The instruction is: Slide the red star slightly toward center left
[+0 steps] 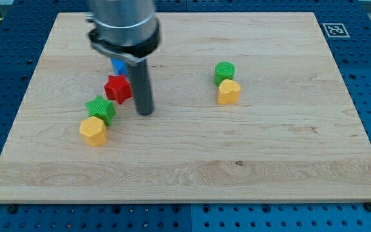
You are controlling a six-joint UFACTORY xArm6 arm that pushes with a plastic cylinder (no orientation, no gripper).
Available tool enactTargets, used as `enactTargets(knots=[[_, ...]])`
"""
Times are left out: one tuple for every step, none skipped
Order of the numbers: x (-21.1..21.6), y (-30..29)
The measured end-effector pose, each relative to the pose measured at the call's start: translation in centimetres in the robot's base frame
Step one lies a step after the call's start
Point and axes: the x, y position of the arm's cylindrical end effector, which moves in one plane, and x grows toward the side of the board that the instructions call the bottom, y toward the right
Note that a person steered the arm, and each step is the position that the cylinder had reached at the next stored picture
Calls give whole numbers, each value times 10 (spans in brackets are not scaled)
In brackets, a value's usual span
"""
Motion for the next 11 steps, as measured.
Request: enactTargets(knots=[[-25, 16], [-50, 16], [-51, 16], [-48, 12], [-47, -1], [-43, -19], [-38, -41], [-38, -64], [-38, -76], [-38, -72], [-38, -38]])
